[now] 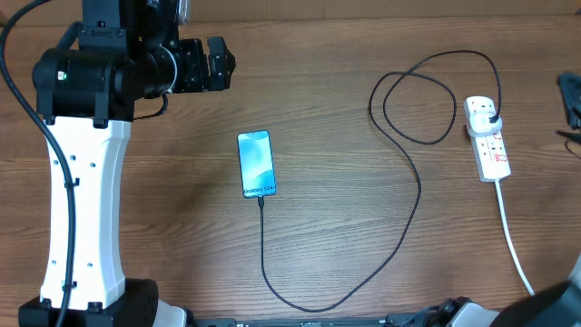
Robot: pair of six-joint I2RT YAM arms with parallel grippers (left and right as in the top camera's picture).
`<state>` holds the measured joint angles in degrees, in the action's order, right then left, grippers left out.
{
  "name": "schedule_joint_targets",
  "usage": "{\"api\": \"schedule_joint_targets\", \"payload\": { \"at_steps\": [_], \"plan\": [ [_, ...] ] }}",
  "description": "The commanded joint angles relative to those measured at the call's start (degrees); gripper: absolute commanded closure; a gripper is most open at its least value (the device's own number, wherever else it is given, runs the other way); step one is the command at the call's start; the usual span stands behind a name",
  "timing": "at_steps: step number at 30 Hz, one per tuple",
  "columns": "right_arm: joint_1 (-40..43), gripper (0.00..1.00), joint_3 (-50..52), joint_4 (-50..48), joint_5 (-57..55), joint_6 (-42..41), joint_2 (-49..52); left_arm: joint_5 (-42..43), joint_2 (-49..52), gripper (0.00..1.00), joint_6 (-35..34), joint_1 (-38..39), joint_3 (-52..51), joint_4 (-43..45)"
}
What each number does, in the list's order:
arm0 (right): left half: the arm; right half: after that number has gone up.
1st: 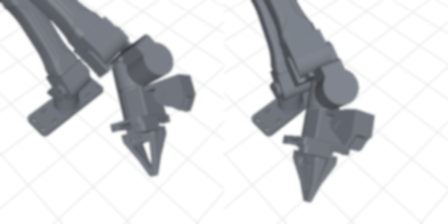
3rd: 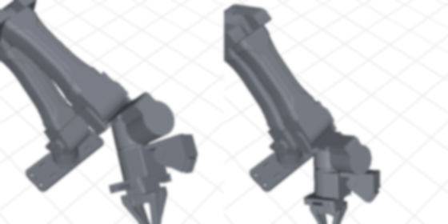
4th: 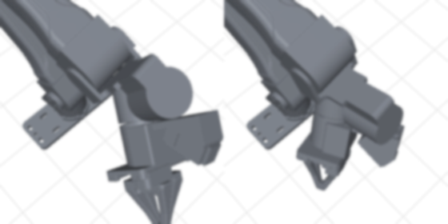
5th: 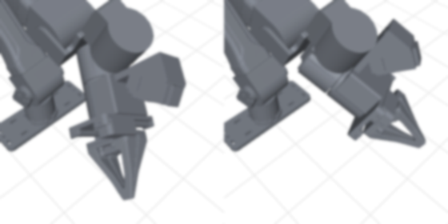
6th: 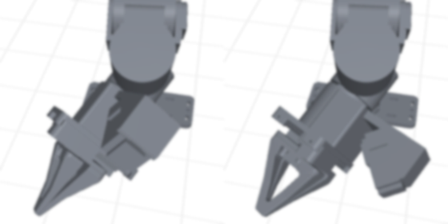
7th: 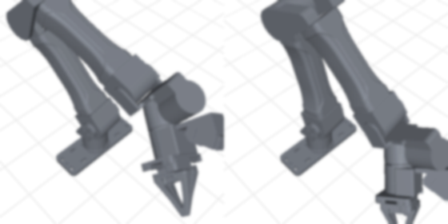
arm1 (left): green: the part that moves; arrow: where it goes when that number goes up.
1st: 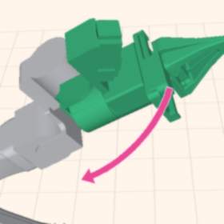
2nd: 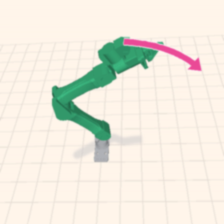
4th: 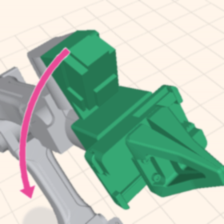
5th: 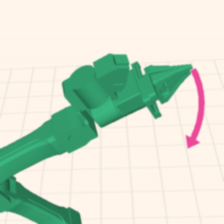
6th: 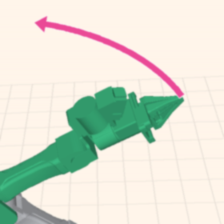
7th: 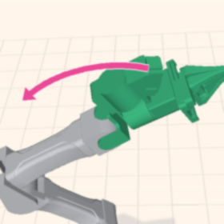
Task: Plug charger to phone and switch on socket
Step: 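Lift the right gripper up and away from the power strip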
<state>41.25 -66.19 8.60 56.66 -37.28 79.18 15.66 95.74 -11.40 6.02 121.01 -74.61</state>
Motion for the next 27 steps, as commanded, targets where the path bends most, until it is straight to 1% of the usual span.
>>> {"api": "schedule_joint_targets", "payload": {
  "at_steps": [1, 5, 8, 11, 15, 16, 18, 19, 21, 24, 25, 27],
  "plan": [
    [-3.87, 0.96, -0.33, -0.11, -2.16, 1.36, -7.15, 0.46, -0.24, 0.00, 0.68, 0.00, 0.59, 0.02],
    [-8.59, 0.96, -0.44, 1.95, -7.02, 1.86, -13.07, 0.46, -0.24, 0.00, 0.68, 0.00, 0.59, 0.02],
    [-11.63, 0.96, -2.54, 6.75, -6.97, 4.74, -13.40, 0.46, -0.24, 0.00, 0.70, 0.00, 0.59, 0.02],
    [-15.52, 0.96, -4.66, 13.46, -12.22, 9.25, -14.03, 0.46, -0.24, 0.00, 0.70, 0.00, 0.59, 0.02],
    [-22.58, 0.96, -7.06, 20.39, -24.61, 14.40, -16.48, 0.46, -0.24, 0.00, 0.70, 0.00, 0.59, 0.02],
    [-26.08, 0.96, -7.80, 22.21, -30.34, 15.93, -17.75, 0.46, -0.24, 0.00, 0.68, 0.00, 0.59, 0.02],
    [-30.67, 0.96, -8.46, 24.15, -37.20, 17.68, -19.23, 0.46, -0.24, 0.00, 0.68, 0.00, 0.59, 0.02],
    [-34.75, 0.96, -8.63, 25.55, -43.01, 18.62, -20.39, 0.46, -0.24, 0.00, 0.68, 0.00, 0.59, 0.02],
    [-39.26, 0.96, -8.63, 27.34, -49.48, 20.48, -21.44, 0.46, -0.24, 0.00, 0.68, 0.00, 0.59, 0.02],
    [-45.57, 0.96, -8.63, 31.08, -60.74, 25.51, -22.67, 0.46, -0.24, 0.00, 0.70, 0.00, 0.59, 0.02],
    [-47.65, 0.96, -8.63, 32.79, -65.64, 25.81, -23.06, 0.46, -0.24, 0.00, 0.68, 0.00, 0.61, 0.02],
    [-50.73, 0.96, -8.63, 35.54, -71.65, 25.81, -23.71, 0.46, -0.24, 0.00, 0.70, 0.00, 0.59, 0.02]
  ]
}}
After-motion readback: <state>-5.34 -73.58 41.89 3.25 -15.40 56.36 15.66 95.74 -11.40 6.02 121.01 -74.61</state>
